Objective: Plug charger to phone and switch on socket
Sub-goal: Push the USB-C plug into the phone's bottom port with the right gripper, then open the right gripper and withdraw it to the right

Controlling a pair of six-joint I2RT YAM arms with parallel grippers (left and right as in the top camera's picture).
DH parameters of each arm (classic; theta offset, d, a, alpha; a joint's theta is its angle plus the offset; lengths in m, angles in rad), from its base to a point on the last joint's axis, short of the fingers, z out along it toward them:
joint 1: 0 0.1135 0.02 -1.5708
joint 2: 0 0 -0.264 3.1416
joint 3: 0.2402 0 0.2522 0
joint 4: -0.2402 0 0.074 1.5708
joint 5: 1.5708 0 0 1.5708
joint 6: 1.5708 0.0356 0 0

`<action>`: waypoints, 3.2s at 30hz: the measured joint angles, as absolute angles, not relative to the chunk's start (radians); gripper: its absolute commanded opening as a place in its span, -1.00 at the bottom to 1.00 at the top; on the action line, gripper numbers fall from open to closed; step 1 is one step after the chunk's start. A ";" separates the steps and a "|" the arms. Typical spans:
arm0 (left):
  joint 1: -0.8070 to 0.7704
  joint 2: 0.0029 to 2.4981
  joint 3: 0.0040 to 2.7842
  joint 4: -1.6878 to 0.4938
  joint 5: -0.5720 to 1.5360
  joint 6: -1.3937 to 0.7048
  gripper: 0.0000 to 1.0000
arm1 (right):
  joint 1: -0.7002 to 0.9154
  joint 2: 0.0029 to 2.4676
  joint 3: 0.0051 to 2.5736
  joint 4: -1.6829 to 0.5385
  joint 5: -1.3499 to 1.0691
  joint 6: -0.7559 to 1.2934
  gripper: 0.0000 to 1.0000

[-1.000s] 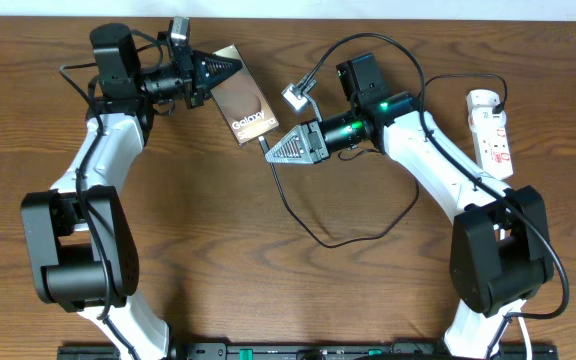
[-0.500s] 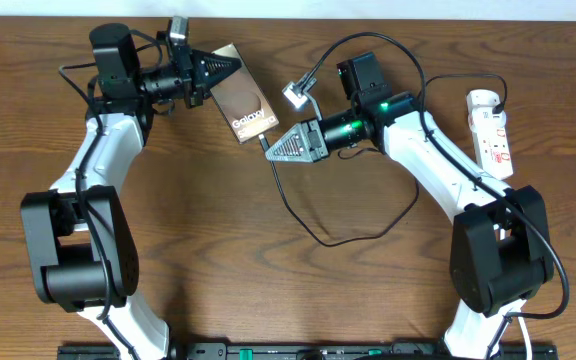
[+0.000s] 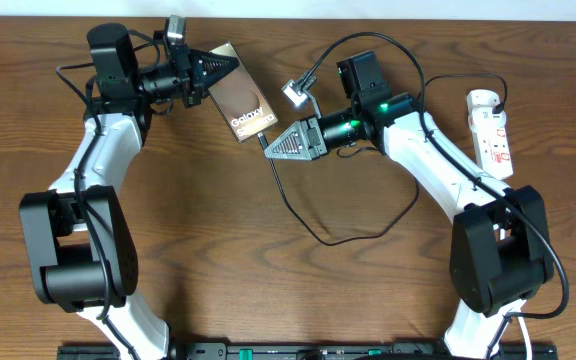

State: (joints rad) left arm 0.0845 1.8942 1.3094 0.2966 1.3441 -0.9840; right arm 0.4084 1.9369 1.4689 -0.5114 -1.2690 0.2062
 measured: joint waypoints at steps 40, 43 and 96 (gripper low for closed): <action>0.069 1.894 1.310 0.231 1.322 -0.946 -0.86 | 0.407 1.938 1.452 -0.421 -1.287 0.290 -0.98; 0.069 1.894 1.310 0.231 1.309 -0.949 -0.85 | 0.407 1.938 1.452 -0.403 -1.284 0.308 -0.98; -0.016 1.895 1.310 0.155 1.336 -0.828 -0.86 | 0.260 1.939 1.454 -0.435 -1.147 0.305 0.20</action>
